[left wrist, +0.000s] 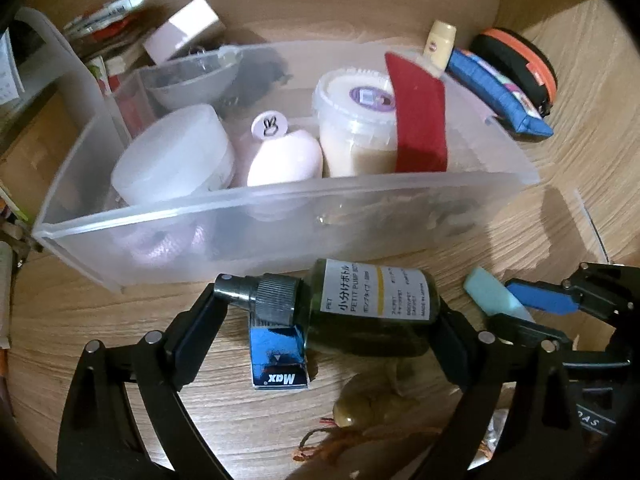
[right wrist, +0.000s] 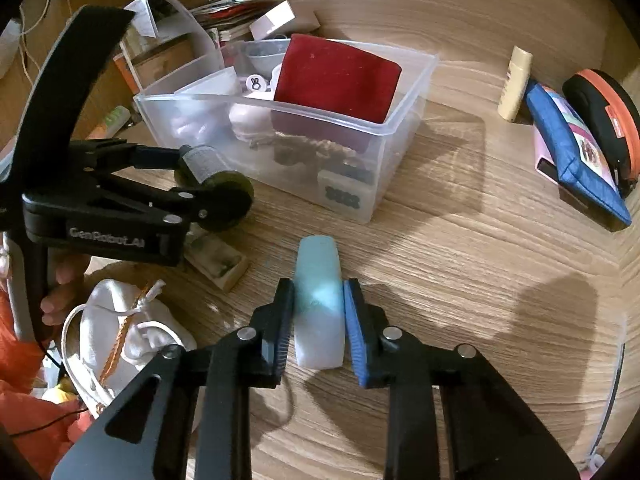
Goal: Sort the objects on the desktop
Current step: 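Grasp the green pump bottle with the left tool while the right tool grasps the mint tube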
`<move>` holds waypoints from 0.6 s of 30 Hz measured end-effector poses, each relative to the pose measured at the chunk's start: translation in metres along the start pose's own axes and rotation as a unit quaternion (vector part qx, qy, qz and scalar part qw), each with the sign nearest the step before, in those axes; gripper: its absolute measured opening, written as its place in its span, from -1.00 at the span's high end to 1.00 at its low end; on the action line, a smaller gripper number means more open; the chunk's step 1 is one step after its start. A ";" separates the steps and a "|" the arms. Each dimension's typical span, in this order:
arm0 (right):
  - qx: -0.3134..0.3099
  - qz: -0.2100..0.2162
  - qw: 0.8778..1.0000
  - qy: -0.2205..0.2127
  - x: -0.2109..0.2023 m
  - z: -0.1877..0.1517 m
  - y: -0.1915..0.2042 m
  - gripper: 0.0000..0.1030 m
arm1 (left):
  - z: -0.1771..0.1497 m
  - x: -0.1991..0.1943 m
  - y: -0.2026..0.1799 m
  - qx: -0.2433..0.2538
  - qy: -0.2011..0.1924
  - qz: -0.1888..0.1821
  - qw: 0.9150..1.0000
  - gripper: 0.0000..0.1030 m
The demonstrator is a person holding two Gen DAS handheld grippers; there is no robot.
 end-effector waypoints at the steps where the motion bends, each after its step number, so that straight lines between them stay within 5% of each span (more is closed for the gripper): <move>1: 0.000 0.000 1.000 0.000 0.000 0.000 0.000 0.55 | 0.000 -0.002 -0.001 0.001 -0.005 0.001 1.000 -0.83; 11: 0.007 -0.011 0.999 -0.038 -0.026 0.011 -0.002 0.55 | 0.000 -0.042 -0.004 0.013 -0.065 -0.001 0.998 -0.83; 18: 0.018 -0.003 0.994 -0.106 -0.055 0.056 0.001 0.55 | 0.020 -0.073 0.000 0.004 -0.114 -0.004 0.993 -0.83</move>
Point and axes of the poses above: each gripper's, at about its wrist camera, not at the fingertips, and x roughly the way its jaws point, y to its left, z to its top, the point moved 3 cm from there along x, roughly the way its jaws point, and after that the axes turned 2 degrees about -z, right-handed, at the moved point
